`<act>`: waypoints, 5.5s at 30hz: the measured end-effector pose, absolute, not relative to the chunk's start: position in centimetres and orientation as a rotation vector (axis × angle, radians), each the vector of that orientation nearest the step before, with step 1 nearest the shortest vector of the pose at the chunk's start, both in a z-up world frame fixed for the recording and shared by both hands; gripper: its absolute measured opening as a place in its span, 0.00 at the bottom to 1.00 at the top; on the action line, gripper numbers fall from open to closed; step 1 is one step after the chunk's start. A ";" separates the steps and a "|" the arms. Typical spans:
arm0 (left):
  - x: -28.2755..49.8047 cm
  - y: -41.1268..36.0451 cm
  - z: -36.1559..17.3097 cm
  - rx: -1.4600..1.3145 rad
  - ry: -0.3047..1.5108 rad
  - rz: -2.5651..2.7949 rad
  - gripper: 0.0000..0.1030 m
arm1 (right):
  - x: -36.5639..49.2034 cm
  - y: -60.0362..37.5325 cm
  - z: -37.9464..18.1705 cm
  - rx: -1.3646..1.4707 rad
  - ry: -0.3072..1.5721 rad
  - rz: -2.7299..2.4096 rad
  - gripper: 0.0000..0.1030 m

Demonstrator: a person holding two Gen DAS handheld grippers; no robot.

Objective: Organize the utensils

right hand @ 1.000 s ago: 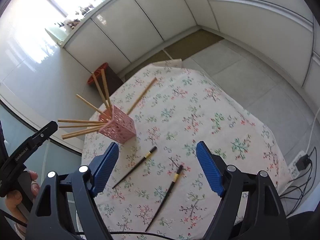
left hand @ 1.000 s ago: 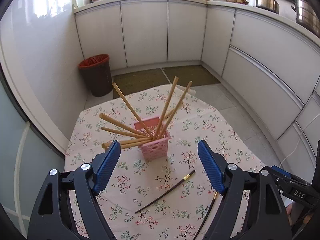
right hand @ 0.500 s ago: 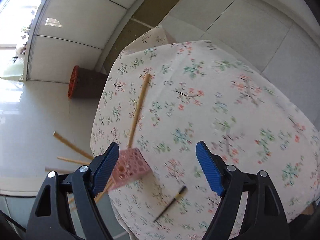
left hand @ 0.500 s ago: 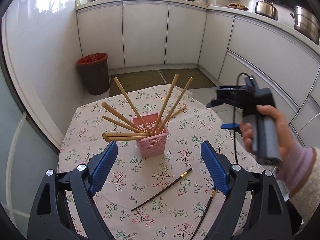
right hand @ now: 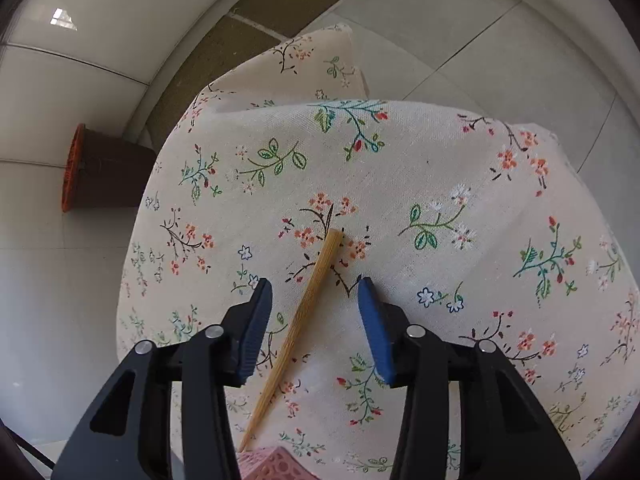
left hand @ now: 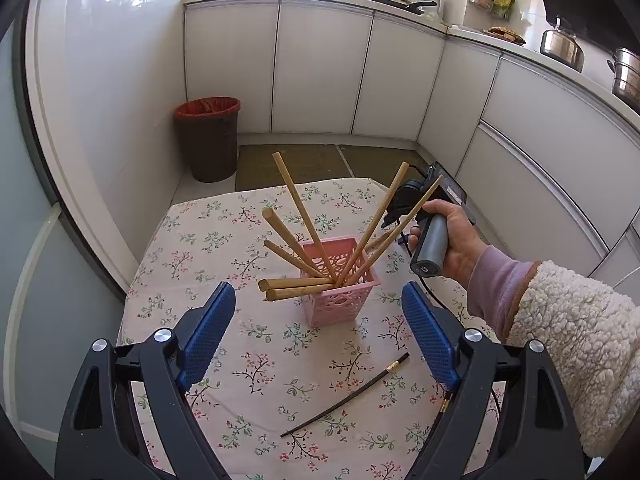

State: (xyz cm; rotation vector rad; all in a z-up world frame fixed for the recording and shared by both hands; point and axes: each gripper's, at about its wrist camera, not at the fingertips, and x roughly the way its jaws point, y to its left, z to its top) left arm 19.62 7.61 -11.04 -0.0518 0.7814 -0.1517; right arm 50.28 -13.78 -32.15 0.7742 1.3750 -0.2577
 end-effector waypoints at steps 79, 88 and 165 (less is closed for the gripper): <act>16.7 8.2 -7.9 -0.114 0.750 -0.131 0.80 | 20.1 -13.5 -3.1 0.423 0.604 0.375 0.40; 16.9 8.3 -8.0 -0.105 0.762 -0.115 0.80 | 19.8 -12.5 -10.5 0.230 0.971 0.371 0.43; 14.4 17.1 -4.3 -0.315 0.603 -0.033 0.84 | 26.9 -2.7 2.1 0.093 0.488 0.305 0.05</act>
